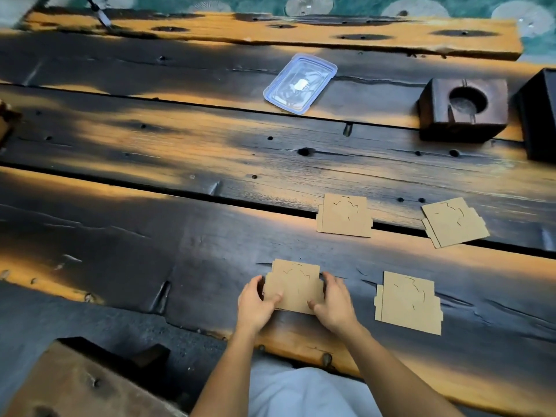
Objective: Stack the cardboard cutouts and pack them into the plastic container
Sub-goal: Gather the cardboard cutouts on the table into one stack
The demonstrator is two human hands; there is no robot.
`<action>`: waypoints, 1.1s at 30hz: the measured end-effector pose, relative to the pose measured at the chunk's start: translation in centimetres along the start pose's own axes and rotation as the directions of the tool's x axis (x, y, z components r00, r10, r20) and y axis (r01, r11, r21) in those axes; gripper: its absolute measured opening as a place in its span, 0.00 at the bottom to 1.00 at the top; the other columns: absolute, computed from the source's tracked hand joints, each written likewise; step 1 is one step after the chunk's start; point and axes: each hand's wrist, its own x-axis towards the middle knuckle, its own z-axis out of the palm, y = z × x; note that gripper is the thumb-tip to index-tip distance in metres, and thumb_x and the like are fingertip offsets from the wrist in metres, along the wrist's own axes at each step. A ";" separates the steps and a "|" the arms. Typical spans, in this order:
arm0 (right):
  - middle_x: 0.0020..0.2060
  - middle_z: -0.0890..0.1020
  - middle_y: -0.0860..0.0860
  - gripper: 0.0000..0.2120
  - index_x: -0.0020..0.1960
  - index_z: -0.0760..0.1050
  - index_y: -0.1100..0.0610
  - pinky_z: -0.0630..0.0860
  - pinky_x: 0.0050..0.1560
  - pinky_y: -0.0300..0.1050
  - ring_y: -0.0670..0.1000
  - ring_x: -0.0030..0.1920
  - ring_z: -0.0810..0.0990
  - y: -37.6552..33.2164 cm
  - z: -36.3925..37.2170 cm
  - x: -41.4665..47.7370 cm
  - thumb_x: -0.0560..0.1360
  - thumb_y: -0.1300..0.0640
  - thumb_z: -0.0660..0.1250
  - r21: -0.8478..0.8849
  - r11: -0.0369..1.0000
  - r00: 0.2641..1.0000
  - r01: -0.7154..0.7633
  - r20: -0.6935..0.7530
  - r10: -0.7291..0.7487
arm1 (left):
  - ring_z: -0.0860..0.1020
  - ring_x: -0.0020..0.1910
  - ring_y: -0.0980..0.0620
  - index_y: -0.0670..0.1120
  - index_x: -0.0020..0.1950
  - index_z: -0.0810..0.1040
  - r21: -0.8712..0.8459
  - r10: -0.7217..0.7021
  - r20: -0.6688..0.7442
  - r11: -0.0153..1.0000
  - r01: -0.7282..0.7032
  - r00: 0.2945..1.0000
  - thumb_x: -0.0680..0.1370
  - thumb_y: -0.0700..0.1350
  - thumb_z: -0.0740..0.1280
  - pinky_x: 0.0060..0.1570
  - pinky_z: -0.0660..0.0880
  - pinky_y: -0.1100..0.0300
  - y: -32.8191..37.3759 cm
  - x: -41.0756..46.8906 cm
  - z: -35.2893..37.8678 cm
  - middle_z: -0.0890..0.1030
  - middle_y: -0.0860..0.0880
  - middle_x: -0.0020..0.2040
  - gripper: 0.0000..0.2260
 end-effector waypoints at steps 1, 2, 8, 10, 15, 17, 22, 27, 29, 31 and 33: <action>0.73 0.67 0.55 0.37 0.77 0.61 0.56 0.67 0.72 0.50 0.58 0.72 0.66 0.2 -0.1 -0.1 0.73 0.57 0.73 -0.156 0.985 0.997 0.079 0.006 -0.079 | 0.72 0.73 0.46 0.47 0.76 0.70 0.144 0.091 0.033 0.985 -0.095 0.995 0.74 0.52 0.78 0.70 0.69 0.54 -0.4 0.5 -0.3 0.70 0.47 0.78 0.34; 0.74 0.64 0.55 0.37 0.76 0.61 0.55 0.67 0.72 0.50 0.58 0.73 0.64 0.4 -0.2 -0.1 0.72 0.57 0.74 -0.277 0.951 0.990 0.139 0.029 -0.137 | 0.68 0.75 0.46 0.48 0.75 0.69 0.300 0.170 0.098 0.934 -0.192 0.981 0.73 0.53 0.78 0.71 0.69 0.52 -0.6 1.0 -0.7 0.65 0.49 0.81 0.34; 0.78 0.59 0.56 0.39 0.75 0.60 0.55 0.68 0.71 0.52 0.59 0.74 0.60 0.3 0.4 0.5 0.70 0.54 0.76 -0.557 0.798 0.973 0.229 0.166 -0.163 | 0.63 0.75 0.42 0.47 0.70 0.67 0.667 0.280 0.441 0.534 -0.520 0.853 0.76 0.47 0.75 0.65 0.73 0.45 -0.8 3.4 -1.7 0.52 0.51 0.85 0.27; 0.77 0.59 0.58 0.38 0.75 0.59 0.56 0.69 0.70 0.53 0.60 0.73 0.62 0.0 1.1 0.6 0.71 0.56 0.75 -0.574 0.784 0.971 0.235 0.167 -0.169 | 0.64 0.74 0.41 0.45 0.71 0.66 0.676 0.321 0.450 0.487 -0.553 0.833 0.77 0.42 0.72 0.65 0.72 0.46 -1.1 3.9 -1.7 0.55 0.48 0.84 0.25; 0.73 0.65 0.59 0.30 0.72 0.62 0.58 0.72 0.66 0.52 0.60 0.69 0.64 -0.5 1.8 0.8 0.73 0.62 0.70 -0.548 0.801 0.971 0.239 0.119 -0.208 | 0.65 0.73 0.40 0.45 0.70 0.66 0.668 0.366 0.477 0.439 -0.600 0.799 0.78 0.42 0.72 0.68 0.69 0.48 -1.9 4.5 -1.9 0.58 0.43 0.82 0.24; 0.71 0.67 0.58 0.30 0.71 0.63 0.59 0.73 0.66 0.52 0.59 0.68 0.65 -0.5 1.9 1.0 0.72 0.62 0.70 -0.543 0.804 0.970 0.242 0.114 -0.215 | 0.66 0.72 0.41 0.46 0.70 0.66 0.660 0.377 0.481 0.438 -0.610 0.791 0.78 0.43 0.72 0.68 0.70 0.49 -2.1 4.8 -2.0 0.58 0.44 0.82 0.24; 0.70 0.67 0.55 0.34 0.71 0.63 0.58 0.72 0.67 0.48 0.57 0.68 0.65 -0.3 1.5 1.2 0.71 0.57 0.74 -0.535 0.808 0.969 0.247 0.111 -0.223 | 0.66 0.71 0.40 0.46 0.73 0.65 0.684 0.374 0.490 0.396 -0.613 0.788 0.78 0.40 0.69 0.67 0.69 0.47 -1.8 4.6 -2.0 0.59 0.43 0.81 0.25; 0.70 0.66 0.55 0.34 0.71 0.63 0.58 0.70 0.68 0.47 0.57 0.67 0.65 -0.2 1.8 1.2 0.70 0.55 0.74 -0.528 0.809 0.965 0.256 0.097 -0.242 | 0.63 0.74 0.39 0.48 0.74 0.63 0.707 0.316 0.479 0.415 -0.573 0.819 0.78 0.44 0.71 0.68 0.70 0.44 -1.4 3.8 -1.7 0.51 0.43 0.84 0.27; 0.72 0.65 0.54 0.35 0.71 0.63 0.56 0.69 0.70 0.48 0.56 0.69 0.64 0.2 1.6 1.1 0.69 0.54 0.75 -0.492 0.830 0.964 0.262 0.103 -0.243 | 0.64 0.74 0.40 0.49 0.73 0.64 0.727 0.303 0.448 0.424 -0.540 0.841 0.78 0.53 0.72 0.66 0.72 0.45 -1.2 3.5 -1.6 0.47 0.44 0.85 0.28; 0.75 0.63 0.53 0.36 0.72 0.63 0.55 0.68 0.72 0.48 0.56 0.71 0.63 1.0 1.0 1.0 0.69 0.53 0.76 -0.449 0.851 0.962 0.272 0.117 -0.246 | 0.64 0.74 0.41 0.50 0.72 0.65 0.769 0.316 0.403 0.392 -0.505 0.859 0.76 0.61 0.71 0.65 0.72 0.46 -0.8 3.0 -1.1 0.49 0.44 0.85 0.30; 0.78 0.59 0.53 0.38 0.73 0.62 0.54 0.67 0.73 0.50 0.57 0.73 0.62 2.1 0.0 0.8 0.69 0.52 0.77 -0.417 0.867 0.962 0.272 0.120 -0.244 | 0.63 0.74 0.41 0.51 0.73 0.64 0.798 0.349 0.369 0.357 -0.486 0.862 0.75 0.65 0.69 0.65 0.70 0.47 -0.4 2.4 -0.2 0.52 0.44 0.84 0.32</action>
